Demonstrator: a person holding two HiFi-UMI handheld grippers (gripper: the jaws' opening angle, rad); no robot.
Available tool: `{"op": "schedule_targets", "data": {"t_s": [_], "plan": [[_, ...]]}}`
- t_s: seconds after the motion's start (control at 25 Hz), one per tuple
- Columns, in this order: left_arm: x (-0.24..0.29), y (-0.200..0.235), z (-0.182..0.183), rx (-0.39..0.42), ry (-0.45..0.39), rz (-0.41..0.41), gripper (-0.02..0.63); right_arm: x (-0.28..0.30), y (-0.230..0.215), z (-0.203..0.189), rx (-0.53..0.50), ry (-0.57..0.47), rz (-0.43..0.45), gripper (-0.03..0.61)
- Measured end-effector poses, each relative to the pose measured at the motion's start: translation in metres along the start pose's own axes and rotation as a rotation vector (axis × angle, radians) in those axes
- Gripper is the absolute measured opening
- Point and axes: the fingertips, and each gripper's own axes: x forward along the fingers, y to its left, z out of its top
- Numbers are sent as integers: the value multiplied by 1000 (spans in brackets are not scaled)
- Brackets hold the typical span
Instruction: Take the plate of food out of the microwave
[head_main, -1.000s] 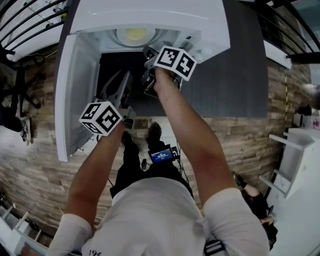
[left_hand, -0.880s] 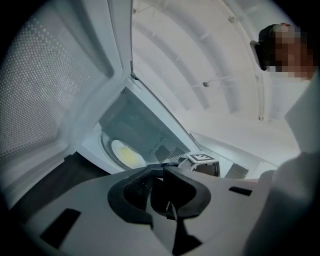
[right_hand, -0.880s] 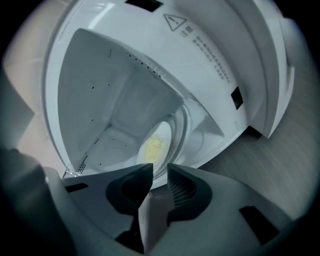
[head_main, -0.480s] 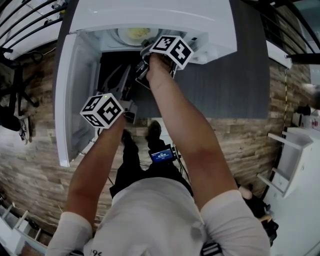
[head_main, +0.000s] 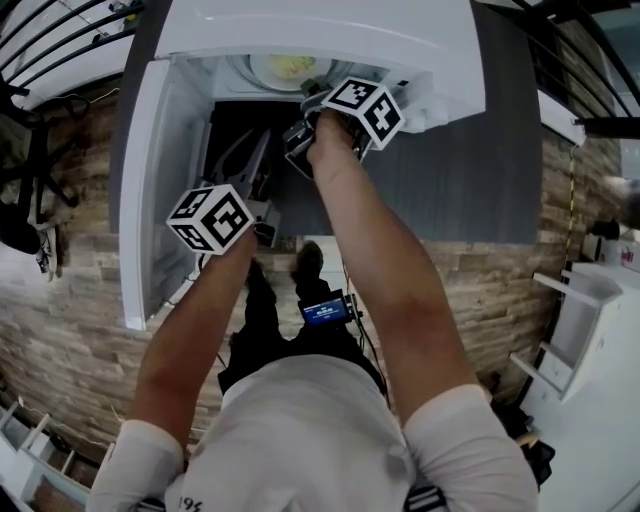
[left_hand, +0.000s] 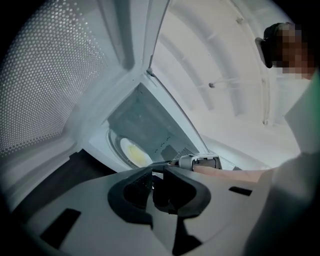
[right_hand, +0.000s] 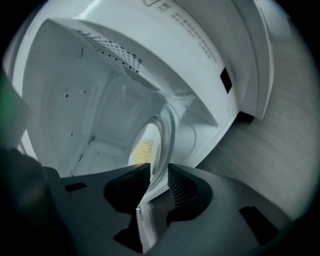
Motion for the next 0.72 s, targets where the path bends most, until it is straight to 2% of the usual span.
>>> {"op": "schedule_targets", "data": {"t_s": [0.24,0.44,0.72], "plan": [[-1,1,-1,-1,3,-9,51,-2,-1,5,20,-18,52,104],[-3,-1,-3,-2,9,-12,51,-1,-4,9,-43,-27,-9,104],[-6,-2,-4,-4,9,-15,51,-2,-7,15,-55,-31,-47,98]]}}
